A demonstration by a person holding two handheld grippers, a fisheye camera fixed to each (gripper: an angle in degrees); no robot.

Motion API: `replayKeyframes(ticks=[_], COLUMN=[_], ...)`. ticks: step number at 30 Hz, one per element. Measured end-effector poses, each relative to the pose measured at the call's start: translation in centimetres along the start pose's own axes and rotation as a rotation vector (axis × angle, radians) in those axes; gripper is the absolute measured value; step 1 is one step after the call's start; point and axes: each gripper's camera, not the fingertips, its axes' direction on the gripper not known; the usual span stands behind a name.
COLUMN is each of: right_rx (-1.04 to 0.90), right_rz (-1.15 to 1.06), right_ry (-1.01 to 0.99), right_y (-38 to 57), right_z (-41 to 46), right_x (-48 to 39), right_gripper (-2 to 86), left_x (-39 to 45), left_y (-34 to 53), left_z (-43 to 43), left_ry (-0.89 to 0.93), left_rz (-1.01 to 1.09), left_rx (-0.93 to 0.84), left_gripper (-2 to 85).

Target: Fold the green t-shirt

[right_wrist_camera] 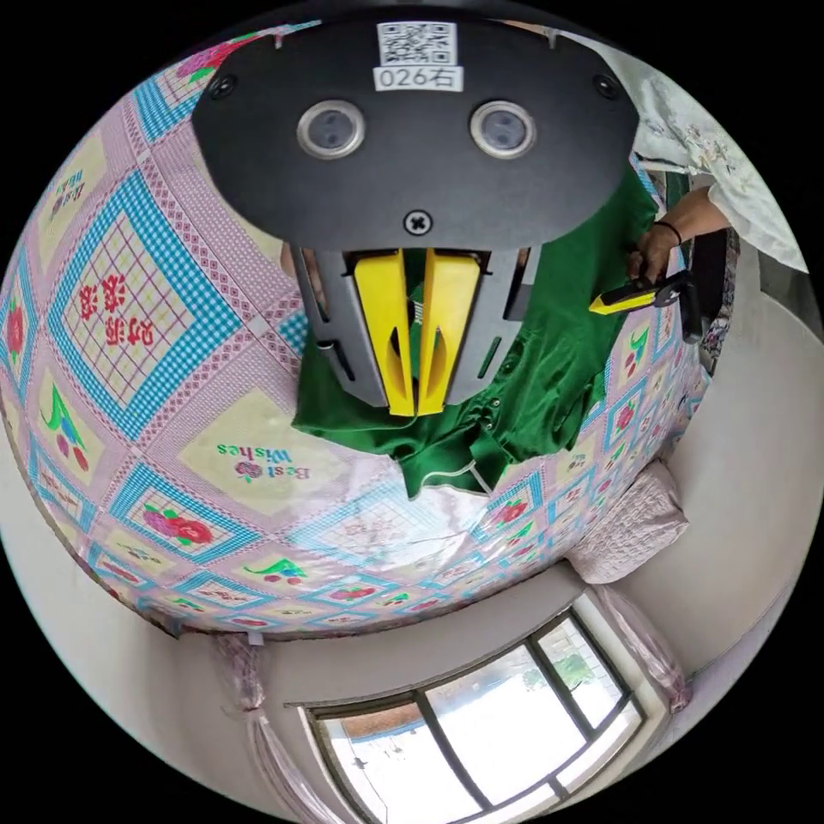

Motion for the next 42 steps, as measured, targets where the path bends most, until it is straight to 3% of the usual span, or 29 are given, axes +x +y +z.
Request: replayKeyframes(ticks=[2,4,7,11,16,21,27,32,37,39,41,42], right_rx=[-0.134,-0.134,-0.061,-0.125,-0.146,-0.074,-0.110,-0.161,-0.244,-0.212,-0.118,-0.097], right_rz=[-0.128,-0.172,-0.114,-0.082,-0.072,0.015,-0.182,-0.563,-0.699,-0.550,-0.230,-0.164], right_ry=[-0.076,-0.032,-0.003,0.116,-0.106,-0.044,0.191,0.471,0.819,0.673,0.254,0.140], right_y=[-1.6,-1.7,-0.7,1.8,3.1,5.5,12.6,18.1,19.0,16.8,13.9,13.7], right_z=[3.6,3.5,0.6,0.8,2.2,1.1,2.0,6.0,11.5,8.7,2.6,1.6], right_x=[-1.7,-2.2,-0.6,1.8,2.4,2.5,-5.4,-14.6,-15.2,-13.9,-9.3,-7.8], right_gripper=[-1.5,-1.5,-1.0,3.9,4.8,-0.2,0.7,3.9,-0.3,-1.1,-1.3,-1.4], left_x=[-0.1,-0.2,-0.6,-1.0,-1.0,-0.9,-1.0,-0.8,-0.7,-0.8,-0.9,-0.9], left_y=[-0.1,-0.2,-0.4,-0.6,-0.9,-1.1,-1.3,-1.5,-1.7,-1.7,-1.8,-1.8], left_z=[0.0,0.1,0.1,0.3,0.4,0.5,0.6,0.7,0.8,0.8,0.8,0.9], left_ry=[0.005,0.013,0.036,0.063,0.063,0.064,0.069,0.062,0.059,0.060,0.065,0.066], left_rz=[-0.002,-0.006,-0.017,-0.030,-0.030,-0.031,-0.034,-0.030,-0.029,-0.029,-0.031,-0.032], left_rx=[0.000,0.000,0.000,-0.001,-0.001,-0.001,-0.001,-0.001,-0.001,-0.001,0.000,0.000], left_gripper=[-1.0,-1.0,-1.0,-1.0,-1.0,-1.0,-1.0,-1.0,-1.0,-1.0,-1.0,-1.0])
